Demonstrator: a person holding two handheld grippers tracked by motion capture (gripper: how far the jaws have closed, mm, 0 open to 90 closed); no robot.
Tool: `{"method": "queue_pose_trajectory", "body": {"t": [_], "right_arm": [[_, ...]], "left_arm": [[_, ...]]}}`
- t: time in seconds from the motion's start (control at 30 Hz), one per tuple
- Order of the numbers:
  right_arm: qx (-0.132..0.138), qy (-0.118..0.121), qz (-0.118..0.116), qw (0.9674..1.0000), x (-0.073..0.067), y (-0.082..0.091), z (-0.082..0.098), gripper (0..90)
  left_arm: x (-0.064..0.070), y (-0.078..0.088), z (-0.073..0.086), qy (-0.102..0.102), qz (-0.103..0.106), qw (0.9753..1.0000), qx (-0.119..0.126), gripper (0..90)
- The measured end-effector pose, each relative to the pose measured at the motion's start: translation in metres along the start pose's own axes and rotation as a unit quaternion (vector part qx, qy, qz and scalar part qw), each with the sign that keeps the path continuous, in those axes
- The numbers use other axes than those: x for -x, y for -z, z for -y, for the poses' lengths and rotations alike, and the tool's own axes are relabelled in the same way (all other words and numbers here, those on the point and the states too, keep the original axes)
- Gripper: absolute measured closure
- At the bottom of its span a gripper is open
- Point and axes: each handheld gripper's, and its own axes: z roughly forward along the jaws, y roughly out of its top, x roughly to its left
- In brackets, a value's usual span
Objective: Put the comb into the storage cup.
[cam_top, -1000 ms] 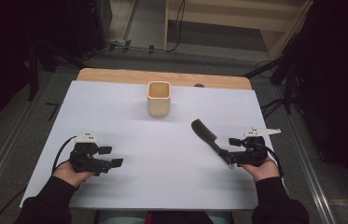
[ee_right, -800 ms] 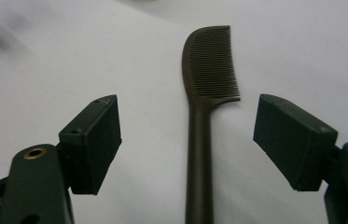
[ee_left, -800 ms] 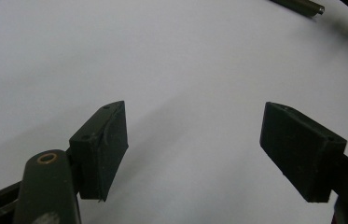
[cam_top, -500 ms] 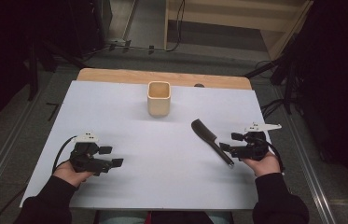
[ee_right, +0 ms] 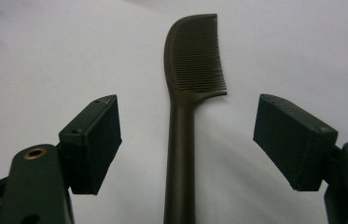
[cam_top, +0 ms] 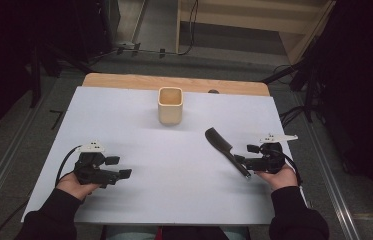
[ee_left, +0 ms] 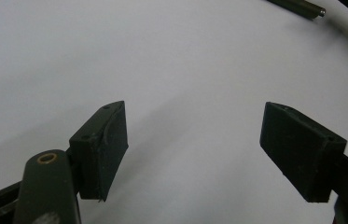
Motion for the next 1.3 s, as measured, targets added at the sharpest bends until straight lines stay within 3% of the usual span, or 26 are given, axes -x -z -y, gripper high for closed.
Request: {"method": "queue_pose_trajectory", "body": {"t": [0.5, 1.13, 1.3], "right_arm": [[-0.01, -0.008, 0.024, 0.9996, -0.001, -0.005, 0.014, 23.1], [-0.054, -0.003, 0.029, 0.9981, -0.007, -0.013, 0.028, 28.8], [-0.059, 0.0, 0.031, 0.9978, -0.007, -0.012, 0.031, 34.2]], "left_arm": [[-0.001, 0.002, -0.001, 0.001, -0.001, 1.0, 0.005, 23.8], [-0.001, -0.003, -0.007, -0.004, 0.002, 1.0, 0.004, 23.8], [-0.001, -0.004, -0.008, -0.003, 0.004, 1.0, 0.007, 23.8]]}}
